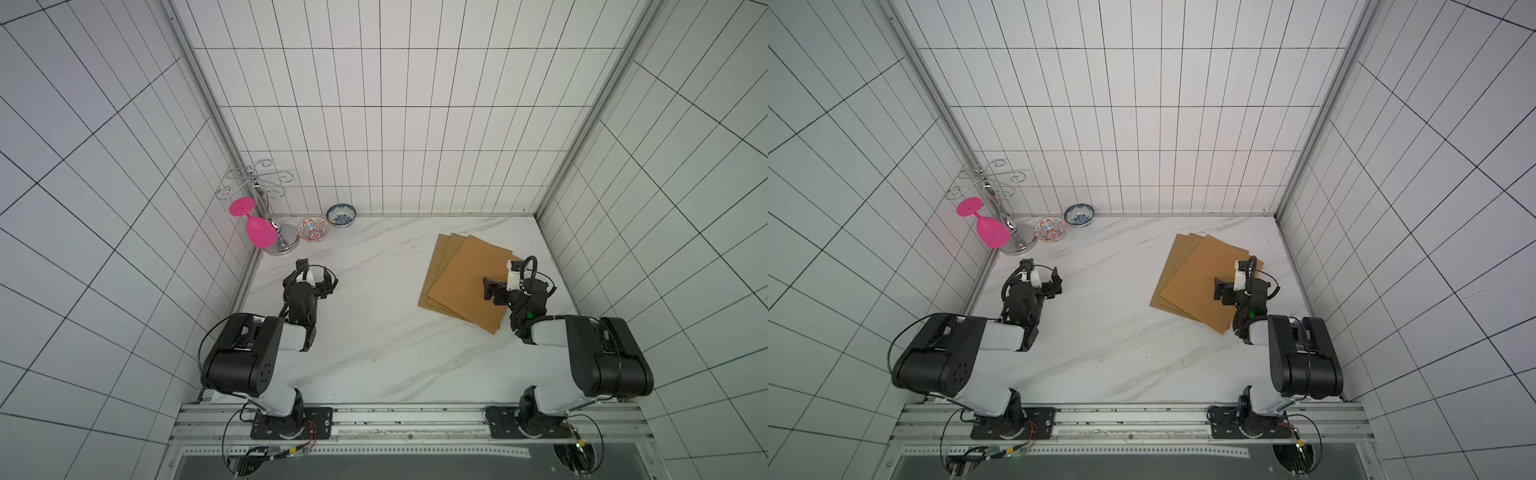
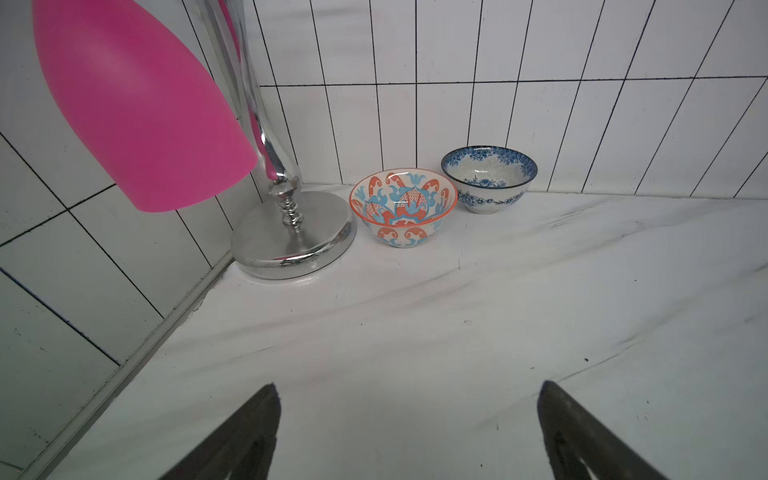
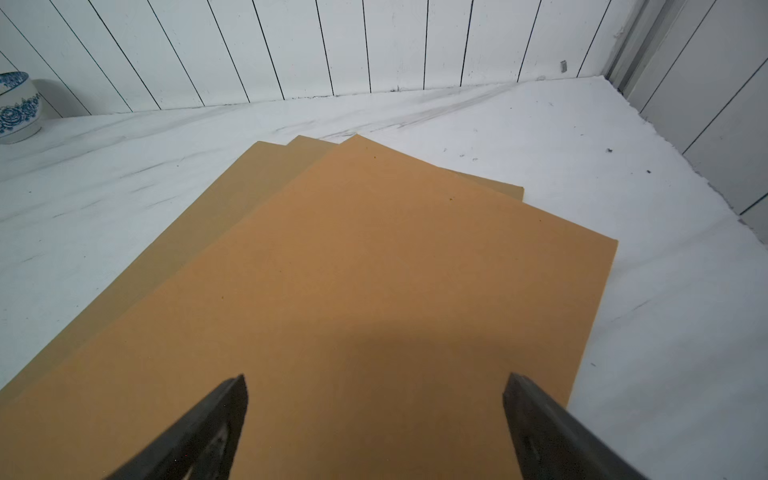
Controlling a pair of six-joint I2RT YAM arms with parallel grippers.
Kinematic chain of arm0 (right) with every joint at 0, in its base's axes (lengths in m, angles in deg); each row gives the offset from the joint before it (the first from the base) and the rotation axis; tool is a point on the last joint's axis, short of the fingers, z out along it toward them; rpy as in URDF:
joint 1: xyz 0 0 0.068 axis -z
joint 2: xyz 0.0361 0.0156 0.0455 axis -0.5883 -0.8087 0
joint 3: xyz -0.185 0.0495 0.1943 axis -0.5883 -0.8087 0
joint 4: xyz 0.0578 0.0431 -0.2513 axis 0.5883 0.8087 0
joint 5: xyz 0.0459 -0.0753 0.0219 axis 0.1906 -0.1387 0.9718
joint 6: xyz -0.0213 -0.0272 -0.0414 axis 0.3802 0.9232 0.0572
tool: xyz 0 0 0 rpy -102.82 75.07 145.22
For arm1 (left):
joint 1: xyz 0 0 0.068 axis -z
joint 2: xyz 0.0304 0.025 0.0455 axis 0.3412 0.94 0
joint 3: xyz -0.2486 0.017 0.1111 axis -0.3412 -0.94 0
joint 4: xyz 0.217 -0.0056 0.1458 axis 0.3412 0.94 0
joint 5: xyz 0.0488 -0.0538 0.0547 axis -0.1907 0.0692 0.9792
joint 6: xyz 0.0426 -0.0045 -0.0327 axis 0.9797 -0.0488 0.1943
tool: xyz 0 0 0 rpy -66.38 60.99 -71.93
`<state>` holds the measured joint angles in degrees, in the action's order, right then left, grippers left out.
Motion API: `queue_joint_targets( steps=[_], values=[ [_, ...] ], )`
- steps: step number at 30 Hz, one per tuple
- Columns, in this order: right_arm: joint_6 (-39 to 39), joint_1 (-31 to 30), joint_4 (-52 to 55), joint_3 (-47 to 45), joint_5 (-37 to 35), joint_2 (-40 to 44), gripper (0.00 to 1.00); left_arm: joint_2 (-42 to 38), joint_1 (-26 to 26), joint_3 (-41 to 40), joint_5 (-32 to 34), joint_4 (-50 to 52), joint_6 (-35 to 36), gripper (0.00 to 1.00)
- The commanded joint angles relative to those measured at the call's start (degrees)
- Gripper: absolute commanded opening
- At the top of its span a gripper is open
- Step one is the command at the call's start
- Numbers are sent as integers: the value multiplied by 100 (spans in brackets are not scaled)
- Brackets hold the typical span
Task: Open the file bag
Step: Pick up the file bag from the file bag.
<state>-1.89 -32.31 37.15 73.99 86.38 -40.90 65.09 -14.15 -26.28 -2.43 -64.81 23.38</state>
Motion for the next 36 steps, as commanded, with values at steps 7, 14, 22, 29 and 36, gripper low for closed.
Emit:
queue_joint_targets(
  steps=[7, 14, 22, 29, 36],
  values=[
    [29, 6, -36, 172, -73, -37, 99, -63, -37, 77, -11, 18, 15, 97],
    [-148, 6, 10, 194, -548, -30, 98, -68, -256, -18, -533, -155, -29, 97],
    [-273, -30, 956, 122, -808, 1190, 99, -1328, 333, -243, 647, 294, 231, 98],
    [-1170, -25, 2540, 739, -490, 2589, 99, -2482, 754, 1134, 1140, 3160, -888, 97],
    [-3268, -30, 5088, 1906, -1147, 2956, 99, -2564, 961, 2696, 914, 6348, -3085, 97]
  ],
)
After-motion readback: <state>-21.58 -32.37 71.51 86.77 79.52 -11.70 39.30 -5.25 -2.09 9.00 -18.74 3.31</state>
